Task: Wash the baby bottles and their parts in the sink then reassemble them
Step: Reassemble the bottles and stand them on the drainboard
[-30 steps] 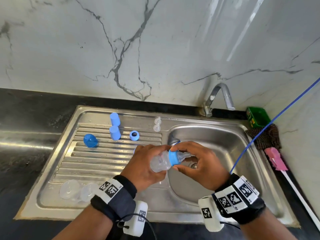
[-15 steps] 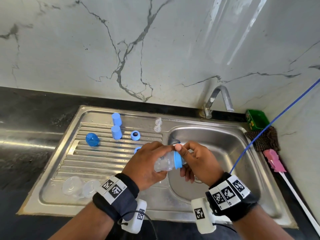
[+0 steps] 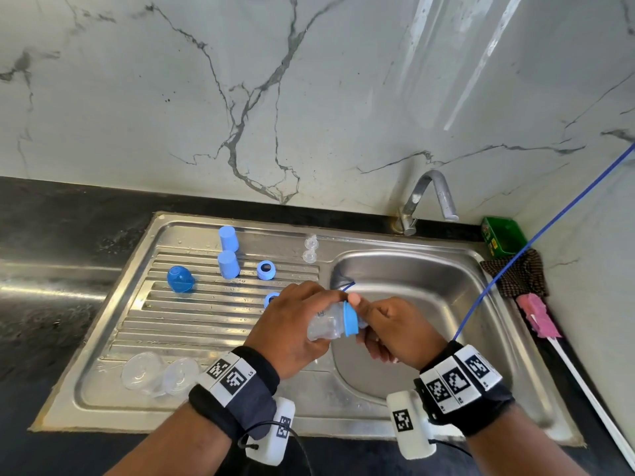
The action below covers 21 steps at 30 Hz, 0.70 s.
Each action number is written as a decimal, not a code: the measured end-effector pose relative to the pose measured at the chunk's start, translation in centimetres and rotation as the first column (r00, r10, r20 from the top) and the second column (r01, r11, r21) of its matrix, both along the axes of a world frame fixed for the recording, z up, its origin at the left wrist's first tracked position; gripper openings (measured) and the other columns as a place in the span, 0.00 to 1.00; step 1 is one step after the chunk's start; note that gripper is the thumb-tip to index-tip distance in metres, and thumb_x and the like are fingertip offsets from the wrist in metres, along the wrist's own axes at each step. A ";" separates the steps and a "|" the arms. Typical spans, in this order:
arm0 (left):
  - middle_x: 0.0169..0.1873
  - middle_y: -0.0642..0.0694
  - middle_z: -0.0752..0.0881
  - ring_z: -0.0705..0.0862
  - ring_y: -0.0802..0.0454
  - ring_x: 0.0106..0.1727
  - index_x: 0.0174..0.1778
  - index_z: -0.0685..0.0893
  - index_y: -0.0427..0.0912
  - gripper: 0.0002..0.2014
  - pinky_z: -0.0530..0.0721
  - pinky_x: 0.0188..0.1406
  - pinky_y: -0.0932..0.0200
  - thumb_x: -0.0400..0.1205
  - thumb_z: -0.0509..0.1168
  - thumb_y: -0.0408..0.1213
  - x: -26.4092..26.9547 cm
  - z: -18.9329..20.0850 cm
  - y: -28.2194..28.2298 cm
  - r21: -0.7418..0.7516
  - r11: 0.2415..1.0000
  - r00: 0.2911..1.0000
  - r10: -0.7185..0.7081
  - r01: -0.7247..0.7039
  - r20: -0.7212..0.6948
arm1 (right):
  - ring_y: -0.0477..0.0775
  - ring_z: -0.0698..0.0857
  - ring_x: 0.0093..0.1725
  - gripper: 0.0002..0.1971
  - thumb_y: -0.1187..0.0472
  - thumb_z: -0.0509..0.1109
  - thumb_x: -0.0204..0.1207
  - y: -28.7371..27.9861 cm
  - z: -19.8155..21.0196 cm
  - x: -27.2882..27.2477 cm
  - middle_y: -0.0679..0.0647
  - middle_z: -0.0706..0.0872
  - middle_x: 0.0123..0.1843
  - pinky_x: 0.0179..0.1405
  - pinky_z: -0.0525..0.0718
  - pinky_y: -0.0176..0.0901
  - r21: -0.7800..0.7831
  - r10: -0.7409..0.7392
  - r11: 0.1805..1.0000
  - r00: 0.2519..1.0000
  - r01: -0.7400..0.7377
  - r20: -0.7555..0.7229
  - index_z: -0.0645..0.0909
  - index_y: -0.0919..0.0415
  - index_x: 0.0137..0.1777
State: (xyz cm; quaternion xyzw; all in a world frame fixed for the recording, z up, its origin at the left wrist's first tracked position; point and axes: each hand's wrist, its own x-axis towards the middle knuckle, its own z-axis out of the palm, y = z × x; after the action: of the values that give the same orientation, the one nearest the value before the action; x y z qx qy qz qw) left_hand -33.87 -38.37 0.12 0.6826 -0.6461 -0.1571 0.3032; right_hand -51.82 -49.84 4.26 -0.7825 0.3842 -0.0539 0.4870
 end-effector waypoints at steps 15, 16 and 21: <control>0.57 0.61 0.78 0.77 0.57 0.59 0.71 0.77 0.60 0.32 0.80 0.61 0.56 0.70 0.76 0.41 0.1 -1.0 0.1 0.061 0.997 0.995 0.061 -0.056 -0.078 | 0.43 0.87 0.36 0.24 0.30 0.61 0.80 0.7 -1.1 0.0 0.45 0.90 0.42 0.41 0.89 0.45 -0.187 -0.037 0.981 0.994 0.056 0.105 0.87 0.46 0.58; 0.57 0.62 0.78 0.77 0.57 0.58 0.70 0.78 0.60 0.31 0.80 0.61 0.56 0.70 0.76 0.41 0.2 -1.0 0.1 0.065 0.996 0.993 0.074 -0.068 -0.089 | 0.42 0.87 0.45 0.25 0.31 0.67 0.78 0.8 -1.1 -0.2 0.40 0.88 0.51 0.44 0.89 0.43 -0.231 0.008 0.973 0.989 0.027 0.150 0.81 0.42 0.69; 0.57 0.62 0.79 0.78 0.57 0.59 0.70 0.79 0.60 0.30 0.80 0.60 0.56 0.70 0.75 0.43 0.2 -1.0 0.3 0.057 0.997 0.994 0.049 -0.043 -0.095 | 0.46 0.88 0.31 0.25 0.41 0.72 0.79 1.0 -1.4 -0.1 0.47 0.90 0.43 0.39 0.87 0.45 -0.205 -0.001 0.978 0.986 0.035 0.167 0.74 0.41 0.75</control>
State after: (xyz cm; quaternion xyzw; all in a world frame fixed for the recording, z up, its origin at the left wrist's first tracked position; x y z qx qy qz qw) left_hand -33.65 -38.10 -0.90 0.6970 -0.6103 -0.2004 0.3188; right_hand -51.93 -48.81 2.87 -0.8182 0.3418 -0.1629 0.4327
